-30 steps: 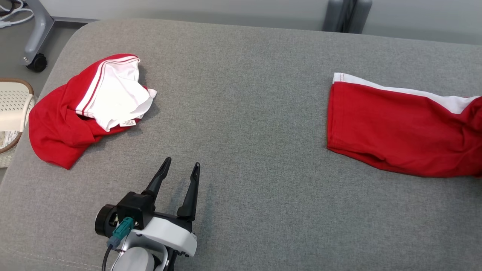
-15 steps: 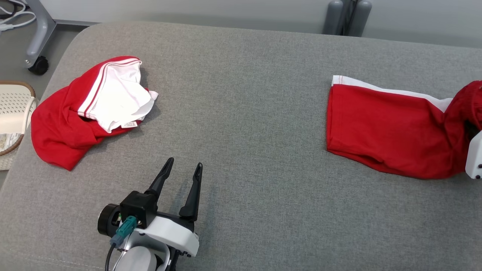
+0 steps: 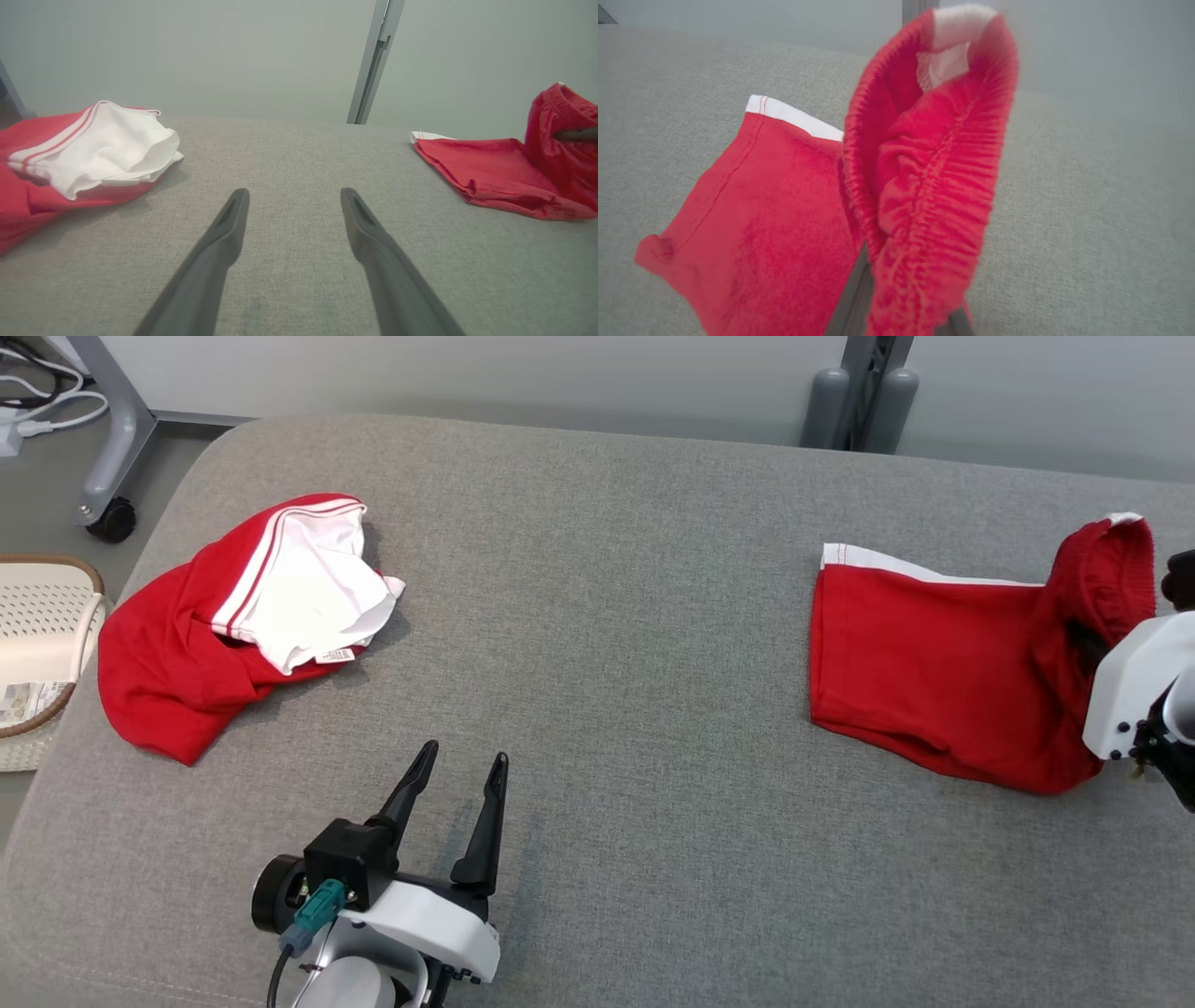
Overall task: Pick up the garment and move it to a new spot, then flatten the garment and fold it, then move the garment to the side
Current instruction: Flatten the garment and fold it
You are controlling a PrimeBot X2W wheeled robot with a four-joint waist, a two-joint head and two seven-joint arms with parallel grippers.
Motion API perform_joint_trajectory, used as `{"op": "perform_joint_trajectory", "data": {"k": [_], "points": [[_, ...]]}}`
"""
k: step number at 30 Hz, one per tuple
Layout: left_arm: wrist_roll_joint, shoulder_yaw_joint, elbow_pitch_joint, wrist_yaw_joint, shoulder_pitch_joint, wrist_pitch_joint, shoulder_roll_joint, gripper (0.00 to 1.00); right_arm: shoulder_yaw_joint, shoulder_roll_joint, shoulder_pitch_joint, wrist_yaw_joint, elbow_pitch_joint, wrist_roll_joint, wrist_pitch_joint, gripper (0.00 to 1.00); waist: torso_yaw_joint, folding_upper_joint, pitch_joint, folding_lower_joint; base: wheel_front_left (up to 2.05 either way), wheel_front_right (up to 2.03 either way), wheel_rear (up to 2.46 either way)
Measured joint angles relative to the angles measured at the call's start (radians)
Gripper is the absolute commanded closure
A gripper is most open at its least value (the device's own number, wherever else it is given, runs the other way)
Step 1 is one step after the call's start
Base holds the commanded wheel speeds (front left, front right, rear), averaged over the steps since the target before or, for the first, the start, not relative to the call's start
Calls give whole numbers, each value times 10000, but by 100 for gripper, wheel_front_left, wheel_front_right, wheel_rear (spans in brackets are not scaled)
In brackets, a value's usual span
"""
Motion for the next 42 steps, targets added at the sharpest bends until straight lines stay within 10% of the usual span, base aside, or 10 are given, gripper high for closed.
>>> {"op": "perform_joint_trajectory", "data": {"k": [34,35,36,37,42], "points": [[-378,-349,63,134,-28,0,2,0,888,1827,-391,0,577,606,575,100,949,1,246,0,0,0,0],[-385,-364,73,132,-27,0,0,0,901,1837,-382,0,623,606,571,93,964,0,240,0,0,0,0],[-387,-376,81,134,-27,0,0,0,920,1852,-370,0,665,602,537,14,973,0,229,0,0,0,0],[-389,-380,84,153,-27,0,0,0,928,1870,-362,0,725,608,495,0,976,0,218,0,0,0,0],[-399,-376,98,201,-25,0,2,0,917,2025,-360,0,744,777,245,0,925,0,164,0,0,0,0]]}}
